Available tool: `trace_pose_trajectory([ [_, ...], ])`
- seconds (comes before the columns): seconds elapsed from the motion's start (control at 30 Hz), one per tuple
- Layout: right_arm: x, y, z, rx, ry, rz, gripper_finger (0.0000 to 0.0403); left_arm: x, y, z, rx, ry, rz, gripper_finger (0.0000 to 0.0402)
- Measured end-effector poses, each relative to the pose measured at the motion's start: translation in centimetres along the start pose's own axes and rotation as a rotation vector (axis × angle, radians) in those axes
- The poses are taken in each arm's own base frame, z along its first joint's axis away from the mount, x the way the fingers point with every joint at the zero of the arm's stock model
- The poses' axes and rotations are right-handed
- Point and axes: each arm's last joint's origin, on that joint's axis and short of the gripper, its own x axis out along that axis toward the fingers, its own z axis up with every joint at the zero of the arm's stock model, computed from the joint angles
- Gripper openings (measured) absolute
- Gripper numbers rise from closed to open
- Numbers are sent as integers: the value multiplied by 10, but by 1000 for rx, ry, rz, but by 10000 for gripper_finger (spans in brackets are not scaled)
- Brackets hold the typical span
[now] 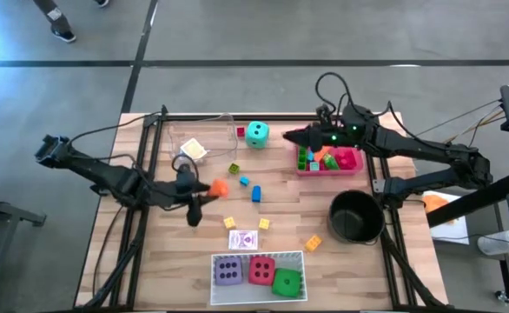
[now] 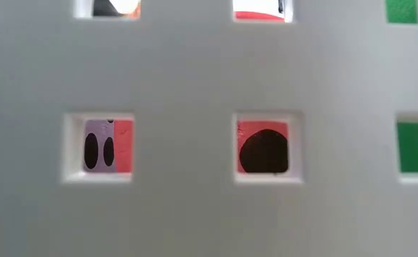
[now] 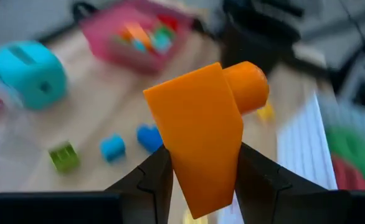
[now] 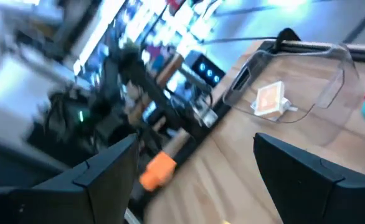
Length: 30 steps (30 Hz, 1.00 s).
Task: Pick & Place Toys
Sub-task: Put the orange game piece into the red bin
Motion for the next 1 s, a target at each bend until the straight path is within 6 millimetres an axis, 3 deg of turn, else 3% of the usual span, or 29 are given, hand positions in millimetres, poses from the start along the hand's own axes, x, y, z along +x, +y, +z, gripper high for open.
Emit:
trace_pose_trajectory([
  [0.2, 10, 3, -8, 166, -7, 9, 308, 15, 6, 25, -101, -96, 108, 132],
  [0.57, 56, 16, -16, 207, 135, 2, 308, 51, 3, 74, -66, 52, 220, 131],
  [0.83, 86, 27, -19, 207, 177, -47, 308, 58, -6, 105, 71, -18, 350, 130],
  [1.0, 92, 35, -11, 185, 159, -44, 308, 59, -6, 108, 73, -25, 361, 130],
])
